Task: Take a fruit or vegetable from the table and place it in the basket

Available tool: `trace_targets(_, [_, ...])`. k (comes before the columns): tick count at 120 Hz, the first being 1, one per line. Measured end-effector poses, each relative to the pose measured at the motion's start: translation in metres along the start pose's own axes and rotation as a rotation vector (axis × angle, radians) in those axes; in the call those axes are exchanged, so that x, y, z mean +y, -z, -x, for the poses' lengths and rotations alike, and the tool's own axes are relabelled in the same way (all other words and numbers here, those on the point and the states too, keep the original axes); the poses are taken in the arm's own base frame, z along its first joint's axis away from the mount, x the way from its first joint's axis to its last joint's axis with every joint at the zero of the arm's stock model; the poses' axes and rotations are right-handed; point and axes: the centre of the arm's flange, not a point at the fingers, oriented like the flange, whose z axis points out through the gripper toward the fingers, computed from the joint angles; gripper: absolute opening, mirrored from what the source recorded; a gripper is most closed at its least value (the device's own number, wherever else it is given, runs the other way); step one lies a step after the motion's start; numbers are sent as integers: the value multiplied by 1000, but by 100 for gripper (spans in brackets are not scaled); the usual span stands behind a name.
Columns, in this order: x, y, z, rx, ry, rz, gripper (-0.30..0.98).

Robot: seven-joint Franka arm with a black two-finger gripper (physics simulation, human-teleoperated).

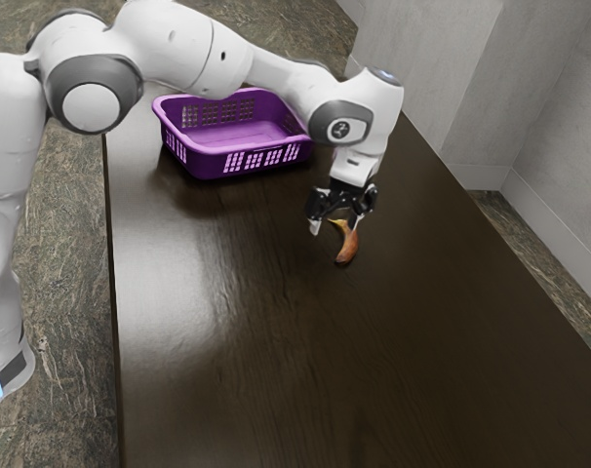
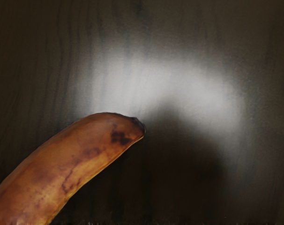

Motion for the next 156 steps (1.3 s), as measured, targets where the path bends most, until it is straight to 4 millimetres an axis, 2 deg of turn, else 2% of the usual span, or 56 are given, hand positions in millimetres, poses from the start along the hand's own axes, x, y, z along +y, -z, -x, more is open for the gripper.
trace_targets(15, [-7, -13, 4, -4, -18, 6, 69])
trace_targets(58, [-29, -16, -5, 52, -44, -50, 69])
trace_targets(106, [-36, -35, -5, 63, -55, -37, 61])
trace_targets(137, [-37, -39, 1, 74, -45, -32, 23])
trace_targets(156, [-39, -35, 0, 74, -47, -42, 17])
